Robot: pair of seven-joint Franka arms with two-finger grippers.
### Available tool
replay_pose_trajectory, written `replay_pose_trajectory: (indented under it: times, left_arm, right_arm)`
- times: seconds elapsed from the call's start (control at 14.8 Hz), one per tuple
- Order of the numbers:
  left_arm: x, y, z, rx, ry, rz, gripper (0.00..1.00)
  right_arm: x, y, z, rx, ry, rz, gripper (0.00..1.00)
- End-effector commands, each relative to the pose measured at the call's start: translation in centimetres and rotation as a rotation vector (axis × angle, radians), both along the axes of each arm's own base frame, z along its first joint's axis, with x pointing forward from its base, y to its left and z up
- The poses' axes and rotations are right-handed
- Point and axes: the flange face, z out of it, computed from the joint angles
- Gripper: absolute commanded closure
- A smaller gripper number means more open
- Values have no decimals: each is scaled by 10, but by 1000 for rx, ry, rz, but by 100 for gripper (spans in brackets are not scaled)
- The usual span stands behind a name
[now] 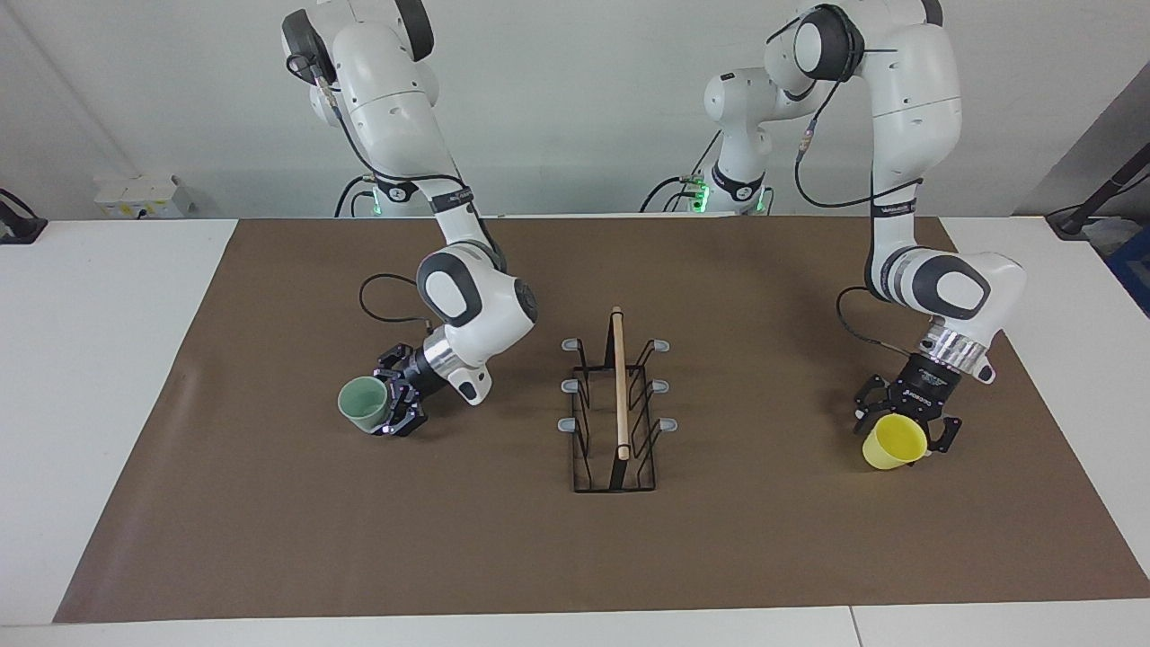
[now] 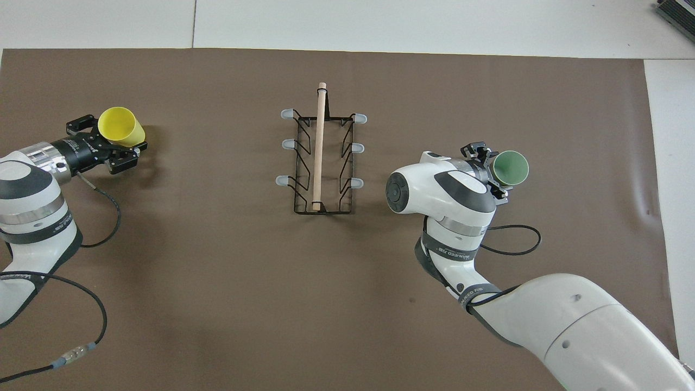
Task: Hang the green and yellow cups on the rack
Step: 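Grasp the yellow cup with the left gripper while the right gripper grips green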
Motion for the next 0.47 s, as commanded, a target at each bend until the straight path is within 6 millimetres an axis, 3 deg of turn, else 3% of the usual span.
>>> replay_pose_trajectory:
  times: [0.0, 0.07, 0.14, 0.27, 0.41]
  left_arm:
    - [-2, -14, 4, 39, -26, 5, 73]
    - [0, -18, 7, 54, -37, 1, 93]
    - [2, -18, 10, 69, -50, -7, 100]
    - [9, -15, 27, 94, -95, -23, 100]
    - [16, -14, 43, 101, -124, -26, 100]
  right_arm:
    - [-9, -16, -3, 5, -11, 31, 100]
    - [-7, -16, 0, 0, -18, 28, 100]
    - [-3, -14, 5, 5, -39, 18, 100]
    - [9, -15, 23, 7, -82, -45, 100]
    - [18, -11, 42, 132, -115, -187, 100]
